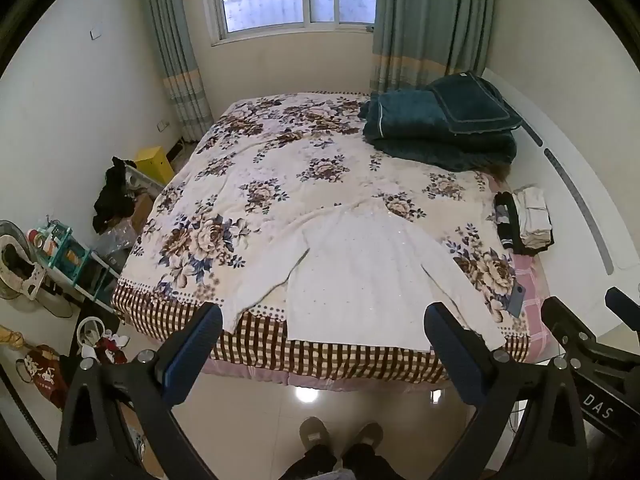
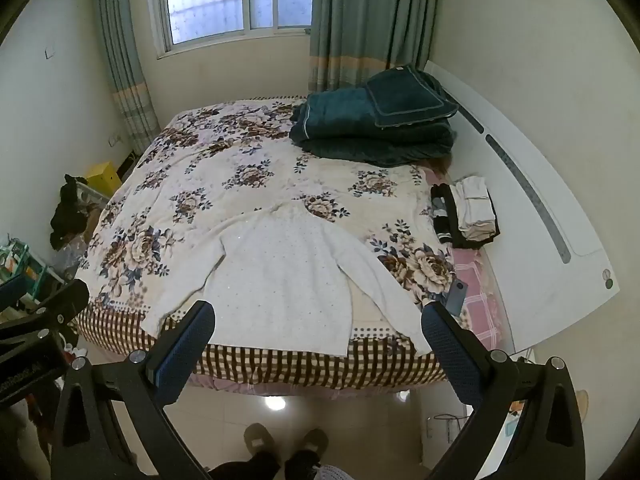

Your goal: Fold small clothes

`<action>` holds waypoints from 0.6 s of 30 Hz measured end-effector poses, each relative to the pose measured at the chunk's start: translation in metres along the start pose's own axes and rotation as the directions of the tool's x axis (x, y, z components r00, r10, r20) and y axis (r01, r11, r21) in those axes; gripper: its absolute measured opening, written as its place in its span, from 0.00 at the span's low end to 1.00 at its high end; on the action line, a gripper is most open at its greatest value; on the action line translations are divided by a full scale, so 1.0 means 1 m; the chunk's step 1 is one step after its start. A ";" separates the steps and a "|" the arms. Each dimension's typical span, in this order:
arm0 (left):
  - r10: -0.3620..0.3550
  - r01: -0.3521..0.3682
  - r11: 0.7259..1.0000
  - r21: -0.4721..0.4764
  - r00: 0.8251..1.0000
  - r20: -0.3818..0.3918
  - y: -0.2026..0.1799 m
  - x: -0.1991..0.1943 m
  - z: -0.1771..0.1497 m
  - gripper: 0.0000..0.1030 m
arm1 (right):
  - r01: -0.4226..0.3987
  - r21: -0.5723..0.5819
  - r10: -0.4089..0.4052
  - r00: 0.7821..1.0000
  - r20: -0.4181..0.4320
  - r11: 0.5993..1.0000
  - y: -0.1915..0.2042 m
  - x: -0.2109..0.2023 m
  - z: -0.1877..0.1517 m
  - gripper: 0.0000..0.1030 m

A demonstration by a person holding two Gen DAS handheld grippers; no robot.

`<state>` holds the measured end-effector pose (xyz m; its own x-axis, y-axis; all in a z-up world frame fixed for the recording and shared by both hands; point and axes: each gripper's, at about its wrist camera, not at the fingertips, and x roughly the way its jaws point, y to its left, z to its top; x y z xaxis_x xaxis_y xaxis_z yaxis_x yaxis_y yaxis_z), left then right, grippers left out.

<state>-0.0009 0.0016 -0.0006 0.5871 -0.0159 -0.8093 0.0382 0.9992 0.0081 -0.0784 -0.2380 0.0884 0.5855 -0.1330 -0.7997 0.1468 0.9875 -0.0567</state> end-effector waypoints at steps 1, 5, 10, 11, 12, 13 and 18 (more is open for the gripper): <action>0.008 -0.008 1.000 0.006 1.000 0.000 -0.001 0.000 0.000 1.00 | -0.006 0.004 0.006 1.000 0.004 1.000 0.000 0.000 0.000 1.00; 0.013 -0.013 1.000 0.011 1.000 0.005 -0.004 -0.002 0.005 1.00 | -0.009 0.004 0.009 1.000 0.009 1.000 -0.001 -0.001 0.000 1.00; 0.010 -0.011 1.000 0.011 1.000 0.009 -0.006 -0.007 0.007 1.00 | -0.005 0.003 0.005 1.000 0.011 1.000 -0.002 -0.002 -0.001 1.00; 0.011 -0.011 1.000 0.011 1.000 0.009 -0.005 -0.007 0.008 1.00 | -0.006 0.004 0.006 1.000 0.011 1.000 -0.002 -0.003 -0.001 1.00; 0.010 -0.010 1.000 0.010 1.000 0.010 -0.003 -0.007 0.009 1.00 | -0.007 0.003 0.007 1.000 0.012 1.000 -0.003 -0.004 -0.002 1.00; 0.010 -0.010 1.000 0.008 1.000 0.011 -0.001 -0.008 0.010 1.00 | -0.007 0.003 0.007 1.000 0.013 1.000 -0.004 -0.004 -0.002 1.00; 0.006 -0.006 1.000 0.007 1.000 0.019 0.006 -0.010 0.010 1.00 | -0.005 0.001 0.005 1.000 0.012 1.000 -0.001 -0.007 0.001 1.00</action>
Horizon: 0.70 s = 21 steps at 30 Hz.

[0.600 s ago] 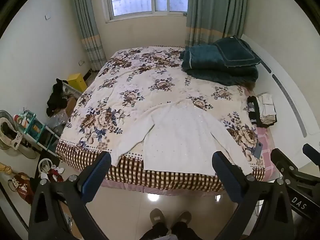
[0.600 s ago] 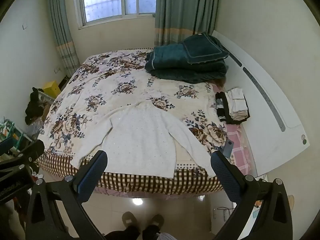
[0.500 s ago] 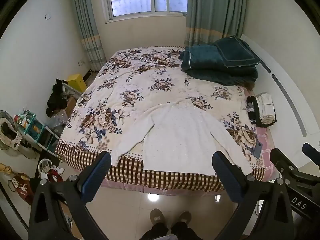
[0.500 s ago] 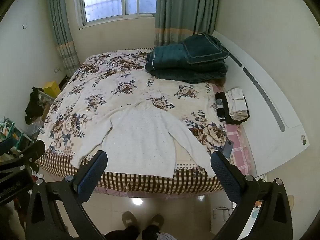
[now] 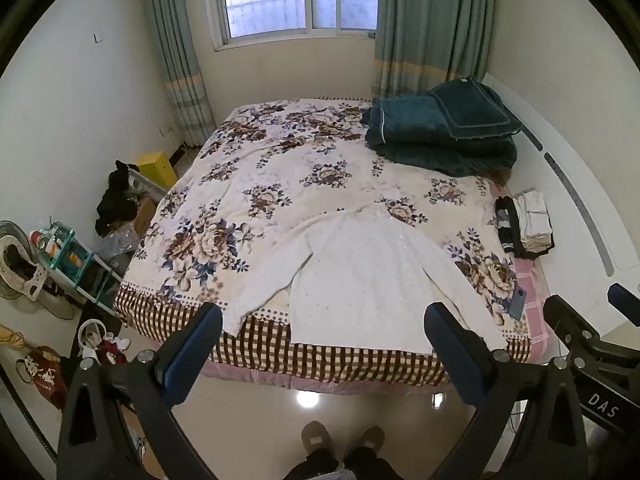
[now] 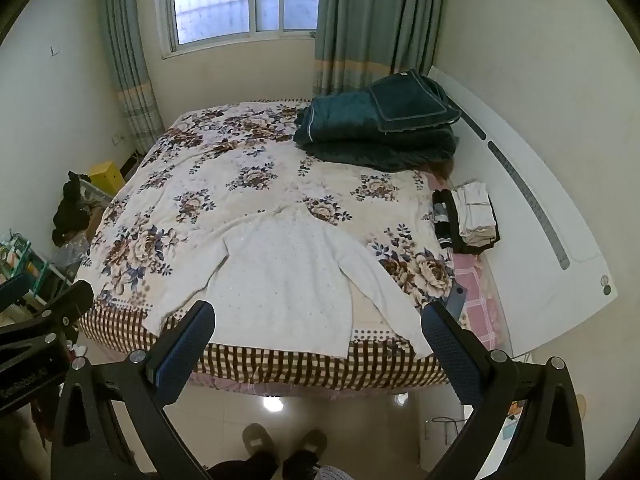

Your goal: Fold small clothes

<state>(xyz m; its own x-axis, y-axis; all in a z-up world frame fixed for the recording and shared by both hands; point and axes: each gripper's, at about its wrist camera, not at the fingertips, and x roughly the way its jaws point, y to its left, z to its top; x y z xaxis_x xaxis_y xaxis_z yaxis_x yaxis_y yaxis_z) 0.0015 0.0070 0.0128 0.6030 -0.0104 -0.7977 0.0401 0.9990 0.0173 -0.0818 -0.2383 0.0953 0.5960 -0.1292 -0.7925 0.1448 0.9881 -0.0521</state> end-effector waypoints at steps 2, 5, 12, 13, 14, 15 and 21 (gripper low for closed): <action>0.001 -0.001 1.000 -0.001 1.000 0.001 0.000 0.000 0.001 1.00 | 0.004 -0.002 -0.004 1.000 0.001 1.000 0.001 -0.001 0.001 1.00; 0.002 -0.002 1.000 0.001 1.000 0.003 0.002 -0.001 0.001 1.00 | 0.006 -0.004 -0.006 1.000 0.002 1.000 0.001 -0.001 0.001 1.00; 0.002 -0.002 1.000 0.000 1.000 0.006 0.001 -0.001 0.001 1.00 | 0.007 -0.006 -0.007 1.000 0.006 1.000 -0.003 -0.015 0.020 1.00; 0.003 -0.003 1.000 0.001 1.000 0.007 0.001 -0.001 0.001 1.00 | 0.006 -0.007 -0.006 1.000 0.006 1.000 -0.004 -0.016 0.022 1.00; 0.005 -0.005 1.000 0.001 1.000 0.007 0.001 -0.001 0.001 1.00 | 0.007 -0.007 -0.007 1.000 0.007 1.000 -0.004 -0.017 0.022 1.00; 0.005 -0.005 1.000 0.001 1.000 0.007 0.001 -0.002 0.002 1.00 | 0.008 -0.008 -0.008 1.000 0.008 1.000 -0.004 -0.017 0.022 1.00; 0.006 -0.006 1.000 0.002 1.000 0.009 0.003 -0.003 0.004 1.00 | 0.009 -0.008 -0.009 1.000 0.010 1.000 -0.002 -0.016 0.019 1.00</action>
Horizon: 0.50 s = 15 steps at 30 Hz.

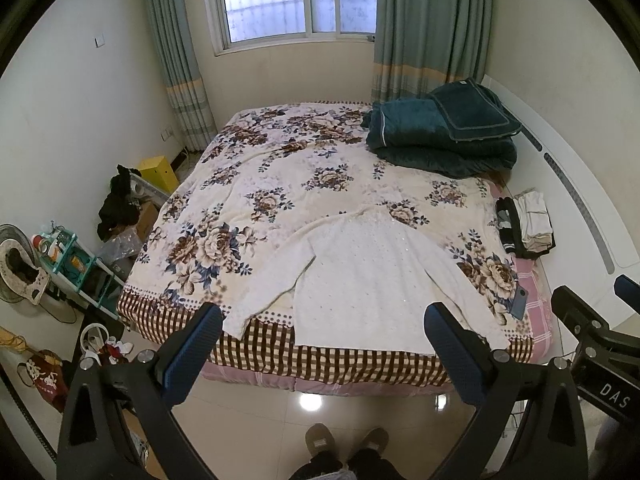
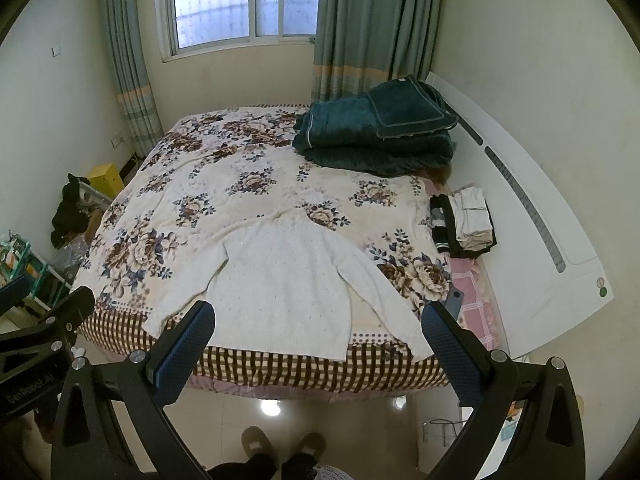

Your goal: Fold small clothes

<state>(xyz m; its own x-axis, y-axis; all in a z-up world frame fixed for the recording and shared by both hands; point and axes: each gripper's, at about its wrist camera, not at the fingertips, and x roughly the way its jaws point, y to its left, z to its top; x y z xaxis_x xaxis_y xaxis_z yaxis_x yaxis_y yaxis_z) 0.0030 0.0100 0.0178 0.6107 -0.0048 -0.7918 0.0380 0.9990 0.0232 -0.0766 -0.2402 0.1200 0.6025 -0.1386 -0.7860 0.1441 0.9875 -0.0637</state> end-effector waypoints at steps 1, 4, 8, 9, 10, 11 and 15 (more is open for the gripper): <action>0.002 -0.002 1.000 0.001 1.000 0.001 -0.001 0.000 0.000 1.00 | -0.001 0.000 0.001 1.000 0.001 1.000 0.001 0.000 0.000 1.00; 0.001 -0.001 1.000 0.001 1.000 0.002 0.000 0.000 0.000 1.00 | -0.001 -0.002 0.001 1.000 0.002 1.000 0.001 0.000 -0.001 1.00; 0.001 -0.001 1.000 0.002 1.000 0.003 -0.001 0.000 -0.001 1.00 | -0.005 -0.004 0.005 1.000 0.000 1.000 -0.002 -0.007 0.010 1.00; 0.000 0.000 1.000 0.002 1.000 0.002 -0.001 0.000 -0.001 1.00 | -0.005 -0.002 0.005 1.000 0.002 1.000 -0.002 -0.007 0.010 1.00; 0.000 0.000 1.000 0.003 1.000 0.005 -0.001 0.000 -0.001 1.00 | -0.002 -0.002 0.002 1.000 0.003 1.000 0.001 -0.004 0.004 1.00; 0.002 -0.002 1.000 0.004 1.000 0.007 0.000 -0.001 0.001 1.00 | -0.002 -0.001 0.002 1.000 0.003 1.000 0.001 -0.005 0.006 1.00; 0.003 -0.003 1.000 0.004 1.000 0.009 0.002 -0.002 0.006 1.00 | -0.003 -0.001 0.003 1.000 0.006 1.000 0.000 -0.007 0.014 1.00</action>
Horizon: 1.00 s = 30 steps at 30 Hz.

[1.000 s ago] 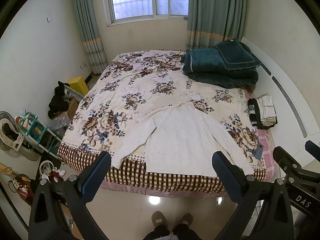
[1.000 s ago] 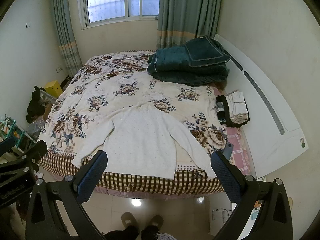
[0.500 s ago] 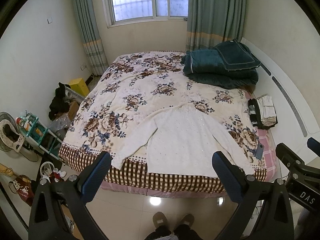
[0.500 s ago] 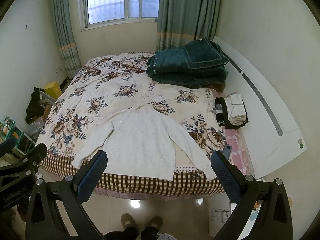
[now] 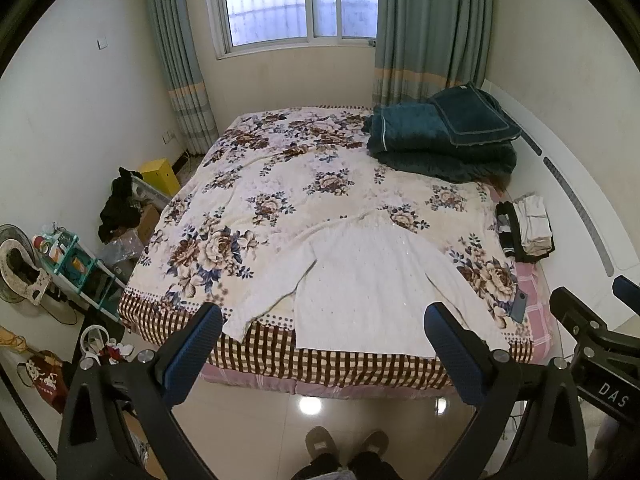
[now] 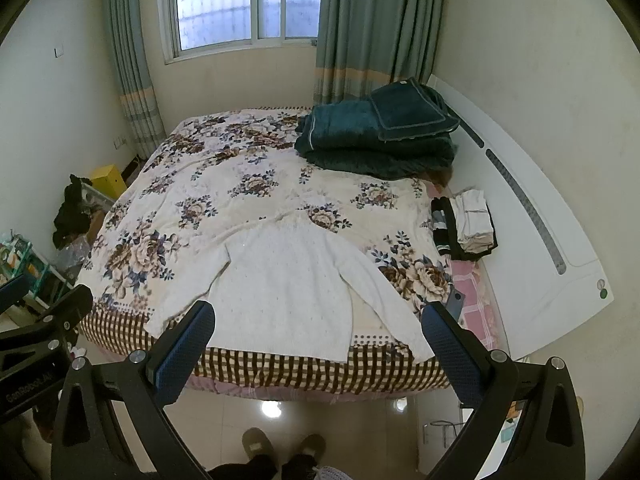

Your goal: Fold small clothes

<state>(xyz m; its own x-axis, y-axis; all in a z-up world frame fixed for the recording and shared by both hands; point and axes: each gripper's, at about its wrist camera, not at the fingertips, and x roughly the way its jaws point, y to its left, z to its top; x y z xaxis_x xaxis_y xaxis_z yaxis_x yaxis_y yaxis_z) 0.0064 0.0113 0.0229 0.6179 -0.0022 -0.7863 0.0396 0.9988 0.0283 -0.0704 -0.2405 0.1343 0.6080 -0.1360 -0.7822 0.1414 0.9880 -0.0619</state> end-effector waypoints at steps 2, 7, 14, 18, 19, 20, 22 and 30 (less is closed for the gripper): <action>0.000 0.000 1.000 0.000 1.000 0.001 0.000 0.000 0.000 1.00 | -0.003 0.001 0.003 1.000 -0.001 1.000 0.000 -0.003 0.006 1.00; -0.002 0.002 1.000 0.001 1.000 0.002 0.001 -0.001 -0.001 1.00 | 0.000 -0.001 0.000 1.000 0.003 1.000 0.002 -0.004 0.002 1.00; -0.001 0.001 1.000 0.000 1.000 0.004 0.000 -0.002 -0.003 1.00 | -0.001 -0.002 0.001 1.000 0.007 1.000 0.002 -0.007 0.006 1.00; 0.000 0.000 1.000 0.000 1.000 0.007 0.001 -0.002 -0.003 1.00 | 0.001 -0.001 -0.001 1.000 0.009 1.000 0.004 -0.007 0.002 1.00; -0.001 0.001 1.000 -0.001 1.000 0.007 0.001 -0.002 -0.005 1.00 | 0.001 -0.003 -0.001 1.000 0.010 1.000 0.003 -0.007 0.001 1.00; -0.002 0.002 1.000 0.000 1.000 0.008 0.001 -0.002 -0.006 1.00 | -0.001 -0.001 0.001 1.000 0.010 1.000 0.003 -0.008 0.003 1.00; -0.001 0.001 1.000 0.001 1.000 0.008 0.001 -0.003 -0.006 1.00 | 0.000 -0.002 0.000 1.000 0.011 1.000 0.004 -0.007 0.000 1.00; -0.004 0.004 1.000 -0.001 1.000 0.010 0.003 -0.004 -0.004 1.00 | 0.001 -0.002 -0.001 1.000 0.012 1.000 0.005 -0.007 0.002 1.00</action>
<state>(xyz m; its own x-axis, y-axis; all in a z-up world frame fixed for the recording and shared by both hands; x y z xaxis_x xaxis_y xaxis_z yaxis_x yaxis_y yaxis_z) 0.0006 0.0141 0.0233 0.6255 -0.0067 -0.7802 0.0415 0.9988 0.0247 -0.0730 -0.2349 0.1408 0.6176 -0.1375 -0.7744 0.1406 0.9880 -0.0633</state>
